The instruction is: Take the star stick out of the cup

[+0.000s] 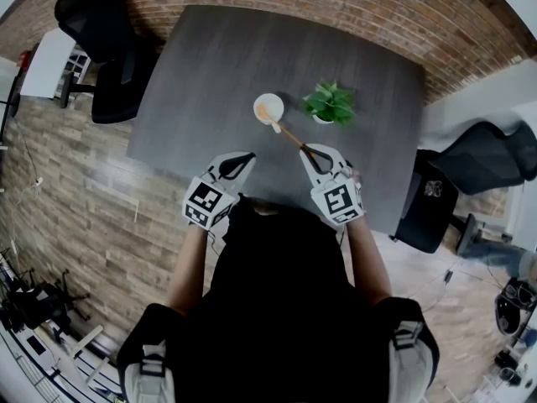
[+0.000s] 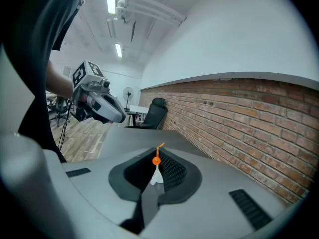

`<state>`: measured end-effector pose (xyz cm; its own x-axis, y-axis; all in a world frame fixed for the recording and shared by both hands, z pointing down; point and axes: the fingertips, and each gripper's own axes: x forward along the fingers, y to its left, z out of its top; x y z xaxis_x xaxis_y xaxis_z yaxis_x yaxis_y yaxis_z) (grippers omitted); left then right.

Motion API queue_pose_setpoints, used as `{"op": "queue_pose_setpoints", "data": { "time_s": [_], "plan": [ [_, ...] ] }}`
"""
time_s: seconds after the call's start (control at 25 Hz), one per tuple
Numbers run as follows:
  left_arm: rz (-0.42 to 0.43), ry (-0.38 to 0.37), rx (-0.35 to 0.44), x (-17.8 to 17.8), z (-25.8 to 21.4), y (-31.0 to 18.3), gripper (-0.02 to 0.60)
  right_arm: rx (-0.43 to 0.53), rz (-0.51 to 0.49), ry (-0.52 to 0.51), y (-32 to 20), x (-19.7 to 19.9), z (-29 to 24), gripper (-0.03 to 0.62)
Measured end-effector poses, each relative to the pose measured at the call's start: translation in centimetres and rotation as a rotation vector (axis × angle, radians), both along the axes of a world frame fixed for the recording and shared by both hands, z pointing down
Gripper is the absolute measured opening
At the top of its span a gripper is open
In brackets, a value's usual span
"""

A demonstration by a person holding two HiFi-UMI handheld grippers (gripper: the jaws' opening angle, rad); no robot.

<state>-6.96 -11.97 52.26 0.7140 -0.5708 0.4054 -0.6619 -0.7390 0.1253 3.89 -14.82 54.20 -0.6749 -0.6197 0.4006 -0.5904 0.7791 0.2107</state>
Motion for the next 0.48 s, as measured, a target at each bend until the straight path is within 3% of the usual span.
{"op": "queue_pose_setpoints", "data": {
  "time_s": [0.48],
  "plan": [
    [-0.006, -0.005, 0.001, 0.14, 0.27, 0.14, 0.002, -0.011, 0.018, -0.01, -0.04, 0.67, 0.69, 0.012]
  ]
}}
